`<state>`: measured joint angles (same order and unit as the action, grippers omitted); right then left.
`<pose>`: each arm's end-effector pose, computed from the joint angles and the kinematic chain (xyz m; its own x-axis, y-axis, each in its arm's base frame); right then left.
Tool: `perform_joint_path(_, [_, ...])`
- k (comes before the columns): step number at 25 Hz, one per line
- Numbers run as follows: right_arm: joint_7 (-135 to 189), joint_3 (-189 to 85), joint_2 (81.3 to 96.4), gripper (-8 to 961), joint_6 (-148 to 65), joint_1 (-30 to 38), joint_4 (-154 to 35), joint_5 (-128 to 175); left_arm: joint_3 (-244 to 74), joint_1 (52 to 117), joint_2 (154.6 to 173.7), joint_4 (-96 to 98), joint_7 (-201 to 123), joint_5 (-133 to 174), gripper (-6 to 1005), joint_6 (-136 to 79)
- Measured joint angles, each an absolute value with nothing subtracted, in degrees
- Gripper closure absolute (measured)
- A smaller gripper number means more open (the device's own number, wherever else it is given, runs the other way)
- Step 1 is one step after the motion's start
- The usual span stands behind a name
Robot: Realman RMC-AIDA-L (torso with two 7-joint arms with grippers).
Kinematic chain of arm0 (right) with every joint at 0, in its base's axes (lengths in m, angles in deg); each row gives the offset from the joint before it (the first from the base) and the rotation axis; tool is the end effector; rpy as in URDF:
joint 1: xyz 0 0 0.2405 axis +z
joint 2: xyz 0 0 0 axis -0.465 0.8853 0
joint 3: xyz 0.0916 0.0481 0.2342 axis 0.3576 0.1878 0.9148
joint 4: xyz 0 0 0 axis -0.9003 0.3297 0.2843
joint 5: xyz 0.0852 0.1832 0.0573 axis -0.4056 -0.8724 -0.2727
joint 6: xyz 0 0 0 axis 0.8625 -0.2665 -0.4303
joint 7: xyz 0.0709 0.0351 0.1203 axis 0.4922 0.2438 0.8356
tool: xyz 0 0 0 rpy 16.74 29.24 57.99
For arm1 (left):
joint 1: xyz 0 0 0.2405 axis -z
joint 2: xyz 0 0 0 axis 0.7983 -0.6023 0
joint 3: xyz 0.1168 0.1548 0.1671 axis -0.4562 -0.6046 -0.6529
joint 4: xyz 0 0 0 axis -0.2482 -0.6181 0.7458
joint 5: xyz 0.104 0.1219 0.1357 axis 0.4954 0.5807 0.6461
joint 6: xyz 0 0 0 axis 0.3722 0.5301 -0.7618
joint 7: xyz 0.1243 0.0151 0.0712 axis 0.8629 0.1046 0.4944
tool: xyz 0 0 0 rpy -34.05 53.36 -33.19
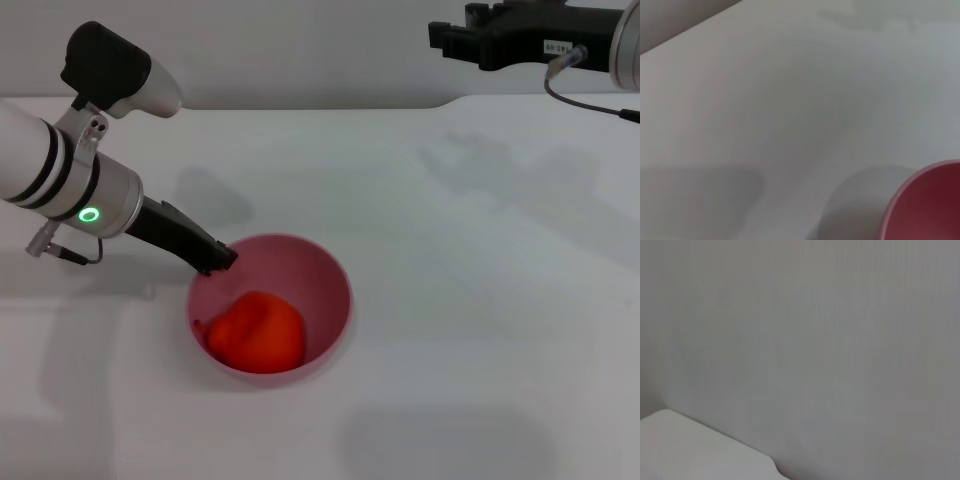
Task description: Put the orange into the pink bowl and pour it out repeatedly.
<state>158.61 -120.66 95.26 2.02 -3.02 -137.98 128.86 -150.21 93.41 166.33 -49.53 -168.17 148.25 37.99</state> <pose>0.1424 0.3988 0.0458 0.7809 -0.3441 -0.5214 -0.6052 -0.6235 -0.4950 -0.2190 0.3904 -0.0191 0.7728 0.6300 -0.0769 0.5702 -0.7424 -0.3517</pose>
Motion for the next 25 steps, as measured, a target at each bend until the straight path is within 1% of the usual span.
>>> perform_joint_path(14, [158.6,-120.4,95.26,435,2.0,-3.4,-137.2,128.5,-149.5,93.6,166.56,-51.2,-170.7,148.5,952,37.9])
perform_joint_path(21, [158.6,-119.5,95.19,435,2.0,-3.5,-135.6,128.5,-147.8,93.7,166.88,-54.4,-170.9,147.2,610,38.3])
perform_joint_path(22, [158.6,-119.2,95.18,435,2.0,-3.5,-135.4,128.5,-147.4,93.7,166.86,-57.1,-170.6,143.4,559,39.6])
perform_joint_path(25, [158.6,-118.8,95.17,436,1.2,-3.8,-135.0,128.5,-146.8,92.4,166.83,-61.7,-168.7,137.2,497,39.7])
